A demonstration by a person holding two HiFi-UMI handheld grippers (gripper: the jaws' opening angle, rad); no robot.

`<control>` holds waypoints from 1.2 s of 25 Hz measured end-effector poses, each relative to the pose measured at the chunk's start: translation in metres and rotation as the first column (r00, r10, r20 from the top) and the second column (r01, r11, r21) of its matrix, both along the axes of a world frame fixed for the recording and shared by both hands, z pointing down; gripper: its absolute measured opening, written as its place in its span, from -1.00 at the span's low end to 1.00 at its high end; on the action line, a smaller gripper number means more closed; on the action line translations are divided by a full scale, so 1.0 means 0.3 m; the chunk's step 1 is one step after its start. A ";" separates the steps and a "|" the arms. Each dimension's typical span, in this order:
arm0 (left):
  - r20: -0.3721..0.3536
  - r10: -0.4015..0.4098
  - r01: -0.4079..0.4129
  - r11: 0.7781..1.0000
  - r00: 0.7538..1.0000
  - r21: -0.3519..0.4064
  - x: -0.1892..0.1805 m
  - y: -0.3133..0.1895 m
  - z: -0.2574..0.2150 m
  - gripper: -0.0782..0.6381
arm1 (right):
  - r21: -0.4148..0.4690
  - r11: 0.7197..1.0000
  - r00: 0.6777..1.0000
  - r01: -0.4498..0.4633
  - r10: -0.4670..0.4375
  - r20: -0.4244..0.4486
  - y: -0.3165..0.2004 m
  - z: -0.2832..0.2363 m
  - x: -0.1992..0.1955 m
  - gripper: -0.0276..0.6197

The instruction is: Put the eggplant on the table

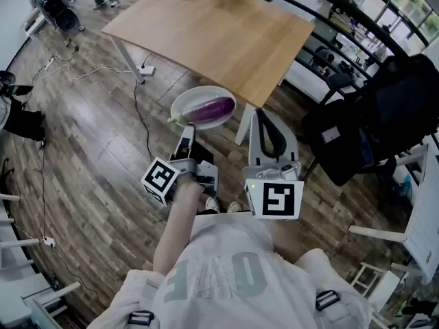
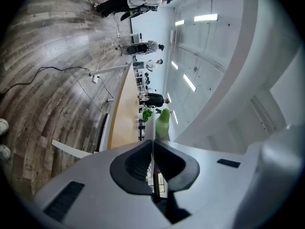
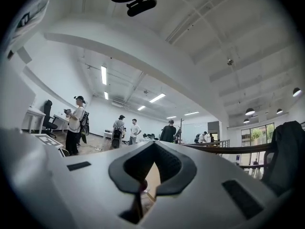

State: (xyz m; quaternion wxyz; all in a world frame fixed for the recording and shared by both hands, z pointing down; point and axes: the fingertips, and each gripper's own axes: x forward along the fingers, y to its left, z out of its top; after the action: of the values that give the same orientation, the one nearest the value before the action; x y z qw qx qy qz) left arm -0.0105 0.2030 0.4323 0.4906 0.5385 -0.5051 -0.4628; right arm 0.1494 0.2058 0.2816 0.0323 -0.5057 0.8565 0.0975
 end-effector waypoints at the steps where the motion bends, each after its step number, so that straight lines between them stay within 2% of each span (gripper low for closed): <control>1: 0.003 0.000 0.000 1.000 1.000 0.002 -0.012 -0.004 0.000 -0.73 | -0.001 1.000 1.000 0.006 -0.006 -0.003 -0.003 0.007 -0.012 -0.86; 9: 0.009 0.007 -0.006 1.000 1.000 -0.003 -0.107 -0.043 0.002 -0.73 | -0.009 1.000 1.000 0.025 -0.025 0.001 -0.044 0.036 -0.117 -0.86; 13: 0.030 0.005 -0.005 1.000 1.000 0.010 -0.165 -0.073 -0.016 -0.73 | 0.016 1.000 1.000 0.010 -0.010 -0.005 -0.070 0.005 -0.157 -0.86; 18: 0.019 0.026 -0.026 1.000 0.999 0.008 -0.168 -0.131 0.022 -0.73 | 0.019 1.000 1.000 0.020 -0.020 0.002 -0.121 0.037 -0.166 -0.86; 24: -0.018 0.040 -0.040 0.999 0.999 0.027 -0.192 -0.302 0.041 -0.73 | 0.042 0.998 0.999 0.036 -0.036 -0.002 -0.273 0.053 -0.209 -0.86; 30: -0.026 0.033 -0.032 0.999 0.999 0.038 -0.294 -0.492 0.014 -0.73 | 0.040 0.997 0.998 0.068 -0.067 -0.017 -0.474 0.057 -0.323 -0.86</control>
State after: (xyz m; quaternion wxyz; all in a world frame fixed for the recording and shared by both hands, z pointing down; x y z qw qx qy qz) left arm -0.0987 0.0553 0.4365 0.4945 0.5495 -0.4813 -0.4712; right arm 0.0526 0.0636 0.2985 0.0388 -0.4751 0.8712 0.1176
